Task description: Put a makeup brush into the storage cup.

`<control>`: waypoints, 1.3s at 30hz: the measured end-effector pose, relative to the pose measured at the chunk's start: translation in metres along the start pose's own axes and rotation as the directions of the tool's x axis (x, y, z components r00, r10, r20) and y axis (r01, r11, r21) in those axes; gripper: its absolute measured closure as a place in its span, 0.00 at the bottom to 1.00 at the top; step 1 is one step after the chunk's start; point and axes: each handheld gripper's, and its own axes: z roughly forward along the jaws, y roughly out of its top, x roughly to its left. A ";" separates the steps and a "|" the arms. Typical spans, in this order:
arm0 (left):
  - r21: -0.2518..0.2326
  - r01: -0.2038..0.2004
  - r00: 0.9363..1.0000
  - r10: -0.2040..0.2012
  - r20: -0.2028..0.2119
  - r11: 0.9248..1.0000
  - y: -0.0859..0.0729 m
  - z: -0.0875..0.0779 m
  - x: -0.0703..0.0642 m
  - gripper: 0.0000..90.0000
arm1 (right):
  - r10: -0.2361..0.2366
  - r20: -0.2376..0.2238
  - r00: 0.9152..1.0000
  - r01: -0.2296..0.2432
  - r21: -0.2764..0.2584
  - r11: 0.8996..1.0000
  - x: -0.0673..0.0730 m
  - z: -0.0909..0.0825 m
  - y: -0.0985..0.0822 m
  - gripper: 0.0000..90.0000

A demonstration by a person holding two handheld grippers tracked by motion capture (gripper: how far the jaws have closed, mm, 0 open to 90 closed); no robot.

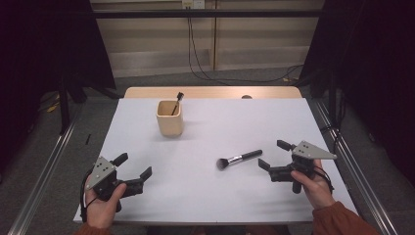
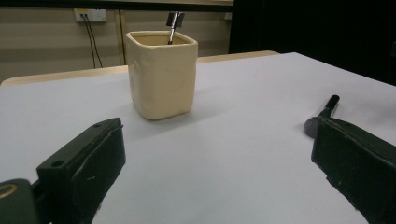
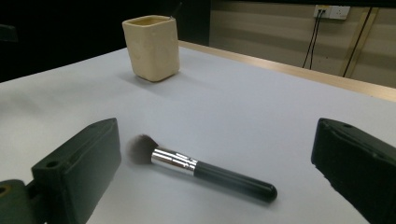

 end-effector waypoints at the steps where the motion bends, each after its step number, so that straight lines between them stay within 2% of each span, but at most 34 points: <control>1: 0.003 0.007 1.000 -0.007 -0.002 1.000 0.001 -0.001 0.000 0.03 | 0.001 0.003 1.000 -0.001 0.005 1.000 -0.001 0.002 0.003 0.01; 4: -0.016 0.012 1.000 -0.012 -0.002 1.000 0.002 -0.003 0.001 0.03 | -0.004 -0.008 1.000 0.004 0.019 1.000 -0.004 0.011 0.011 0.01; 13: 0.001 -0.012 1.000 0.012 0.000 1.000 0.000 0.000 0.001 0.03 | -0.053 -0.042 0.998 0.056 0.050 0.997 -0.007 0.035 0.031 0.04; 15: 0.004 -0.013 1.000 0.013 -0.002 1.000 -0.001 0.000 0.003 0.03 | -0.060 -0.048 0.997 0.063 0.073 0.995 -0.007 0.040 0.037 0.03; 18: -0.001 0.007 1.000 -0.007 -0.009 1.000 -0.001 -0.002 0.004 0.03 | -0.071 -0.063 0.996 0.076 0.089 0.993 -0.009 0.046 0.045 0.02; 24: 0.003 -0.015 1.000 0.015 -0.014 1.000 0.000 -0.002 0.003 0.03 | -0.090 -0.051 0.995 0.096 0.117 0.989 -0.015 0.058 0.055 0.03; 27: -0.002 -0.010 1.000 0.010 -0.011 1.000 0.000 -0.002 0.003 0.03 | -0.075 -0.063 0.995 0.083 0.144 0.986 -0.018 0.065 0.058 0.01; 31: -0.017 -0.006 1.000 0.006 -0.009 1.000 0.000 -0.003 0.003 0.03 | -0.074 -0.050 0.996 0.081 0.161 0.984 -0.023 0.073 0.060 0.01; 35: -0.011 -0.009 1.000 0.009 -0.008 1.000 0.000 -0.002 0.004 0.03 | -0.101 -0.067 0.993 0.114 0.225 0.968 -0.023 0.083 0.055 0.01; 37: -0.008 -0.012 1.000 0.012 -0.007 1.000 0.000 -0.002 0.004 0.03 | -0.080 -0.093 0.992 0.102 0.261 0.960 -0.023 0.087 0.053 0.01; 39: -0.007 -0.012 1.000 0.012 -0.006 1.000 0.000 -0.002 0.004 0.03 | -0.088 -0.104 0.991 0.115 0.295 0.949 -0.023 0.090 0.053 0.01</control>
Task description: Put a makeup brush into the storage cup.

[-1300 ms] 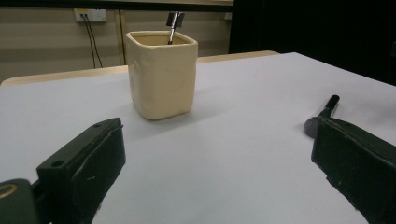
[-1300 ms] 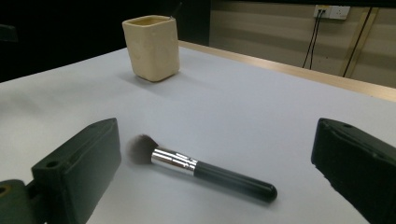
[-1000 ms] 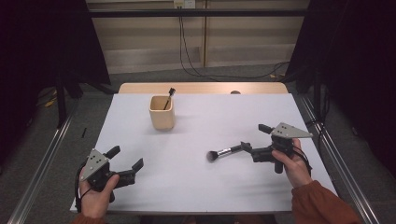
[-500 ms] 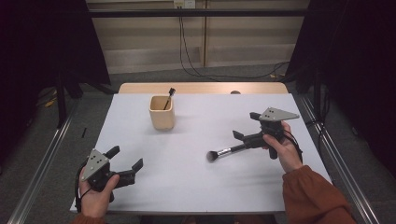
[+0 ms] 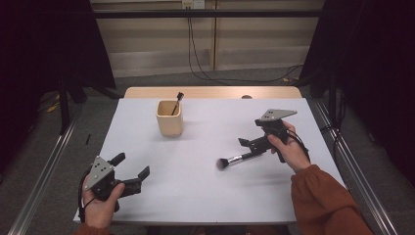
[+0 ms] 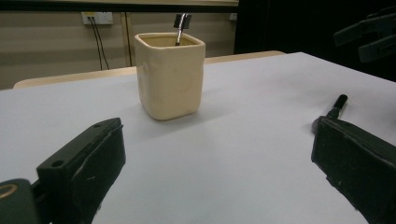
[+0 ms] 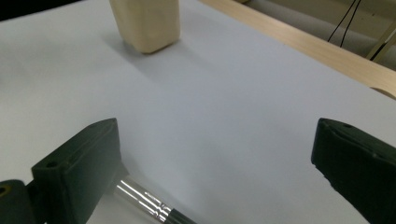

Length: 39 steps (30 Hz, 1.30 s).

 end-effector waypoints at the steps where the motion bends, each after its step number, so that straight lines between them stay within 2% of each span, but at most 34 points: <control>1: 0.000 0.001 1.000 -0.001 0.001 1.000 0.000 0.000 0.000 0.03 | -0.009 0.001 1.000 0.009 0.008 1.000 0.000 0.001 0.000 0.01; 4: -0.002 -0.001 1.000 0.001 -0.002 1.000 0.000 0.000 0.000 0.03 | 0.003 -0.021 1.000 -0.002 0.043 0.999 -0.001 0.002 0.002 0.02; 6: 0.000 -0.002 1.000 0.002 0.003 1.000 0.000 0.000 0.000 0.03 | -0.011 -0.018 1.000 0.012 0.070 0.998 -0.003 0.002 0.003 0.02; 10: 0.003 -0.007 1.000 0.007 0.000 1.000 0.000 0.000 0.000 0.03 | 0.002 -0.027 1.000 0.001 0.121 0.993 -0.009 0.003 0.003 0.04; 12: 0.003 -0.007 1.000 0.007 -0.003 1.000 0.000 0.001 0.000 0.03 | -0.010 -0.023 1.000 0.013 0.148 0.989 -0.011 0.003 0.004 0.04; 15: 0.002 -0.009 1.000 0.009 -0.006 1.000 0.000 0.001 0.000 0.03 | -0.056 -0.020 0.998 0.058 0.190 0.980 -0.013 0.004 0.005 0.05; 19: 0.003 -0.006 1.000 0.006 -0.006 1.000 0.000 0.001 0.000 0.03 | -0.078 -0.068 0.995 0.094 0.275 0.957 -0.014 0.006 0.006 0.04; 21: 0.004 -0.007 1.000 0.007 -0.008 1.000 0.000 0.001 0.001 0.03 | -0.110 -0.088 0.990 0.132 0.301 0.944 -0.014 0.006 0.007 0.04; 22: 0.007 -0.008 1.000 0.009 -0.011 1.000 -0.001 0.001 0.001 0.03 | -0.111 -0.097 0.989 0.136 0.318 0.938 -0.013 0.007 0.007 0.04; 25: 0.009 -0.005 1.000 0.005 -0.010 1.000 -0.001 0.002 0.001 0.04 | -0.166 -0.134 0.977 0.203 0.347 0.916 -0.015 0.008 0.008 0.04; 27: 0.014 -0.014 1.000 0.014 -0.011 1.000 -0.001 0.002 0.001 0.04 | -0.166 -0.149 0.975 0.212 0.382 0.900 -0.014 0.009 0.008 0.04; 28: 0.014 -0.014 1.000 0.014 -0.011 1.000 -0.001 0.002 0.001 0.04 | -0.183 -0.165 0.969 0.234 0.387 0.892 -0.016 0.010 0.008 0.04; 29: 0.013 -0.012 1.000 0.013 -0.011 1.000 -0.001 0.002 0.001 0.04 | -0.175 -0.173 0.969 0.232 0.402 0.886 -0.015 0.011 0.009 0.04; 33: 0.014 -0.015 1.000 0.015 -0.012 1.000 -0.001 0.002 0.001 0.04 | -0.192 -0.212 0.958 0.270 0.443 0.855 -0.016 0.014 0.009 0.04; 34: 0.015 -0.016 1.000 0.016 -0.012 1.000 -0.001 0.002 0.001 0.04 | -0.193 -0.217 0.957 0.273 0.448 0.851 -0.016 0.015 0.009 0.06; 35: 0.016 -0.018 1.000 0.018 -0.012 1.000 -0.001 0.002 0.001 0.04 | -0.200 -0.231 0.952 0.287 0.450 0.846 -0.017 0.016 0.009 0.07; 37: 0.017 -0.019 1.000 0.020 -0.011 1.000 -0.001 0.002 0.001 0.04 | -0.194 -0.239 0.952 0.287 0.467 0.836 -0.017 0.017 0.009 0.06; 38: 0.016 -0.019 1.000 0.019 -0.011 1.000 -0.001 0.002 0.001 0.04 | -0.201 -0.250 0.947 0.301 0.470 0.830 -0.017 0.019 0.009 0.06; 39: 0.017 -0.020 1.000 0.020 -0.012 1.000 -0.001 0.002 0.001 0.04 | -0.200 -0.254 0.946 0.303 0.485 0.820 -0.017 0.020 0.009 0.06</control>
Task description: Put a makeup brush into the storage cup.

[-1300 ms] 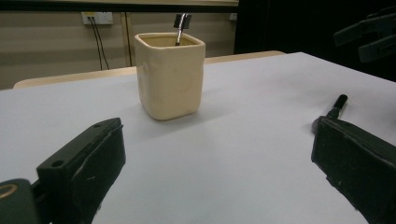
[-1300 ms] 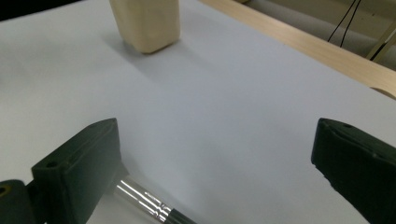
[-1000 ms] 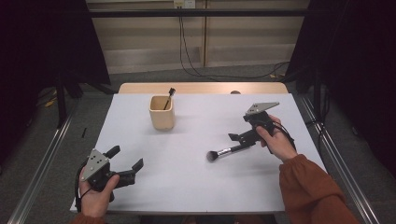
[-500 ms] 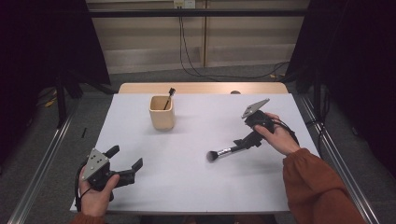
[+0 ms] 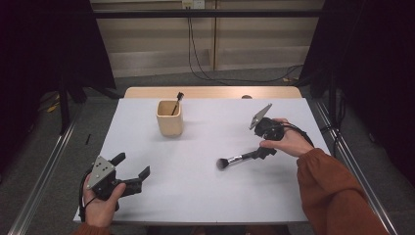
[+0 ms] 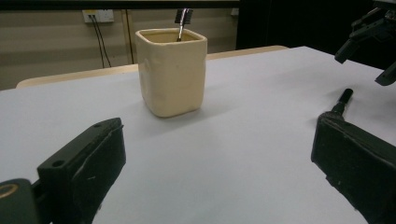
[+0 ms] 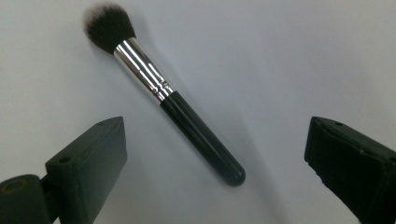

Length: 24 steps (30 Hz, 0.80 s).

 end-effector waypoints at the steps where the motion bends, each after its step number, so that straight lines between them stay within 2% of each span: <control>1: 0.000 0.000 1.000 0.000 0.001 1.000 0.000 0.000 0.000 0.04 | -0.011 0.001 1.000 0.011 0.009 1.000 0.000 0.001 0.000 0.06; 5: 0.000 -0.001 1.000 0.001 0.001 1.000 0.000 0.000 0.000 0.04 | -0.041 -0.019 0.999 0.043 0.058 0.997 0.000 0.006 0.003 0.06; 6: 0.002 -0.003 1.000 0.003 0.001 1.000 0.000 0.000 0.000 0.04 | -0.033 -0.018 0.999 0.035 0.077 0.996 0.001 0.006 0.004 0.06; 9: 0.003 -0.005 1.000 0.005 0.002 1.000 0.000 0.000 0.000 0.04 | -0.064 -0.021 0.998 0.066 0.088 0.994 0.000 0.009 0.006 0.06; 11: 0.002 0.001 1.000 -0.001 0.008 1.000 0.000 0.000 0.000 0.04 | -0.058 -0.017 0.998 0.059 0.108 0.992 0.000 0.012 0.007 0.07; 13: 0.005 -0.007 1.000 0.007 0.000 1.000 0.000 0.000 0.000 0.04 | -0.056 -0.009 0.998 0.057 0.135 0.989 -0.002 0.014 0.008 0.10; 16: 0.005 -0.006 1.000 0.006 0.002 1.000 0.000 0.000 0.001 0.04 | -0.079 -0.012 0.997 0.080 0.151 0.985 -0.005 0.017 0.010 0.11; 17: 0.006 -0.005 1.000 0.005 0.002 1.000 0.000 0.000 0.000 0.04 | -0.071 -0.014 0.997 0.072 0.162 0.984 -0.005 0.017 0.010 0.11; 22: 0.005 -0.006 1.000 0.006 0.006 1.000 -0.001 0.001 0.000 0.04 | -0.098 -0.020 0.995 0.100 0.195 0.976 -0.004 0.027 0.011 0.14; 24: 0.004 -0.007 1.000 0.007 0.006 1.000 -0.001 0.001 0.000 0.04 | -0.097 -0.016 0.995 0.098 0.221 0.970 -0.002 0.032 0.011 0.19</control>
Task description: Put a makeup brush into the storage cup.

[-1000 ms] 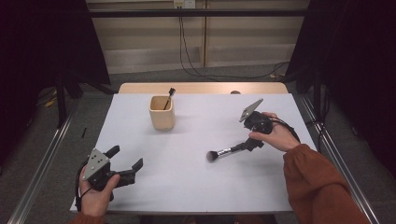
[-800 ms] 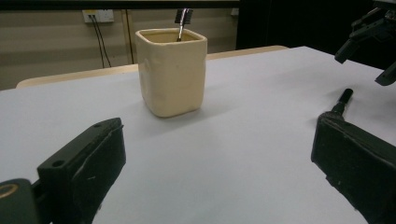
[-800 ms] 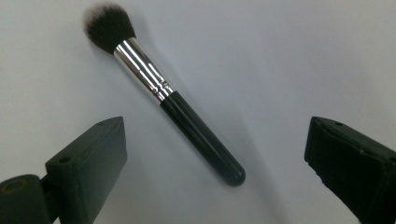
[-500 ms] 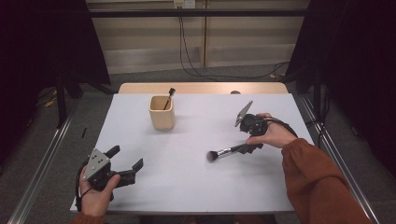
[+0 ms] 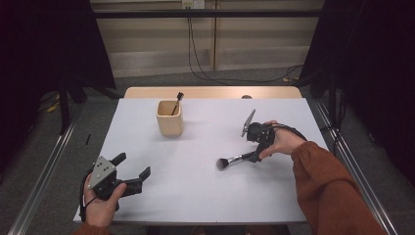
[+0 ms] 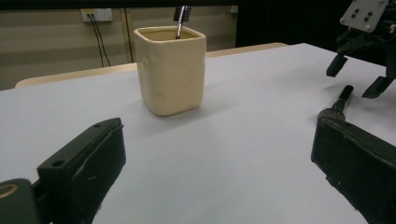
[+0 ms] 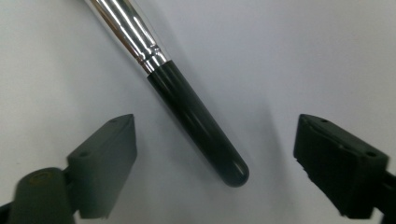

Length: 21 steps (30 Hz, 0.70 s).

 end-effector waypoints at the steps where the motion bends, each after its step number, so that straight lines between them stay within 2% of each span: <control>1: 0.000 0.000 1.000 0.000 0.001 1.000 0.000 0.000 0.000 0.04 | -0.008 -0.003 1.000 0.008 0.011 1.000 0.000 0.002 0.000 0.20; 5: 0.000 -0.001 1.000 0.001 0.000 1.000 0.000 0.000 0.000 0.04 | -0.016 -0.021 1.000 0.017 0.038 0.999 0.000 0.007 0.001 0.29; 8: 0.001 0.004 1.000 -0.004 0.000 1.000 0.000 0.000 0.000 0.04 | -0.039 -0.019 0.999 0.040 0.048 0.998 -0.001 0.010 0.001 0.35; 11: 0.006 -0.003 1.000 0.003 0.001 1.000 0.000 0.000 0.001 0.04 | -0.041 -0.015 0.999 0.042 0.058 0.997 -0.002 0.011 -0.001 0.41; 14: 0.013 -0.007 1.000 0.007 0.003 1.000 0.000 0.001 0.000 0.04 | -0.031 -0.035 0.999 0.033 0.055 0.998 -0.004 0.011 -0.002 0.47; 17: 0.011 -0.002 1.000 0.002 0.002 1.000 0.000 0.001 0.000 0.04 | -0.043 -0.057 0.997 0.047 0.059 0.997 -0.002 0.011 -0.001 0.55; 21: 0.011 -0.002 1.000 0.002 0.002 1.000 -0.001 0.001 0.001 0.04 | -0.045 -0.063 0.997 0.049 0.070 0.996 -0.003 0.011 0.000 0.57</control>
